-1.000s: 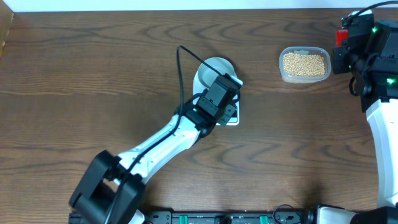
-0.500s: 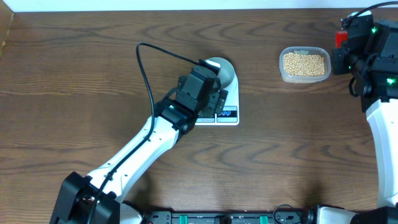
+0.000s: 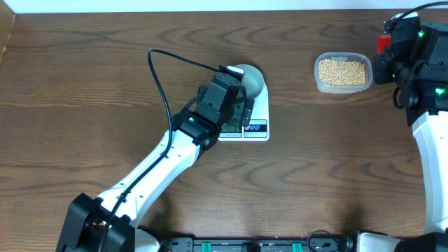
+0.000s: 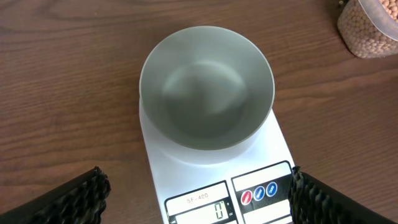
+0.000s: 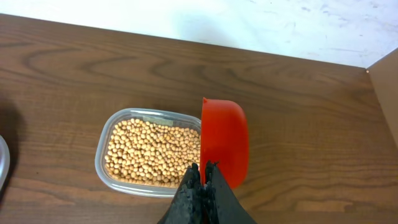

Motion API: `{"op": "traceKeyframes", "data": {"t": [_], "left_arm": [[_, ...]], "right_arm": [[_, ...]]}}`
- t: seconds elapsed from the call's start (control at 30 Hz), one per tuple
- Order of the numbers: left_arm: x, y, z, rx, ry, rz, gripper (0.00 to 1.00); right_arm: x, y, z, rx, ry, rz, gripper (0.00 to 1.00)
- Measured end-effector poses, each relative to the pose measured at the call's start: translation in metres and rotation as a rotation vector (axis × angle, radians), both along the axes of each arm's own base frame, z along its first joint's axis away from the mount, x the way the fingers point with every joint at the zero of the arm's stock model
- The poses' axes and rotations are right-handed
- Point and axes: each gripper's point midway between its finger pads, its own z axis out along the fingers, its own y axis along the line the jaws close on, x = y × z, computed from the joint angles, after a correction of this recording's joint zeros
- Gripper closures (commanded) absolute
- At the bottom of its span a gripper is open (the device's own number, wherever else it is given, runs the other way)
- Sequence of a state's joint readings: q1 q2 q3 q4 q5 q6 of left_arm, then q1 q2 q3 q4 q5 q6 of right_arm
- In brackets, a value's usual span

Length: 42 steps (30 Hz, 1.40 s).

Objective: Scoop item into bowl and weigh 50g on scale
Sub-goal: 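Retract the left gripper back and left away from the scale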

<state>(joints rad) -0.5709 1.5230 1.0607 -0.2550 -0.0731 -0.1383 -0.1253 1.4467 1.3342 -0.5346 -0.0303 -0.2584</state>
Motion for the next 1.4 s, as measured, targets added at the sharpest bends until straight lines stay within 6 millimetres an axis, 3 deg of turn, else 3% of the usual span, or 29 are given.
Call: {"op": "traceKeyframes", "data": {"t": [0.23,0.37,0.67,0.87,1.4], "left_arm": [[-0.002,0.001,-0.001,0.007,0.007,-0.003,0.05],[-0.014,0.004,-0.001,0.058,0.026,-0.072,0.05],[-0.039,0.022,0.050,0.029,-0.040,-0.168,0.05],[-0.054,0.027,0.041,0.034,0.027,-0.244,0.05],[-0.044,0.050,0.040,0.085,0.003,-0.307,0.05]], "right_arm": [[0.000,0.000,0.000,0.000,0.000,0.000,0.99],[0.000,0.000,0.000,0.000,0.000,0.000,0.99],[0.000,0.000,0.000,0.000,0.000,0.000,0.99],[0.000,0.000,0.000,0.001,0.000,0.000,0.99],[0.000,0.003,0.000,0.010,-0.001,0.014,0.99]]}}
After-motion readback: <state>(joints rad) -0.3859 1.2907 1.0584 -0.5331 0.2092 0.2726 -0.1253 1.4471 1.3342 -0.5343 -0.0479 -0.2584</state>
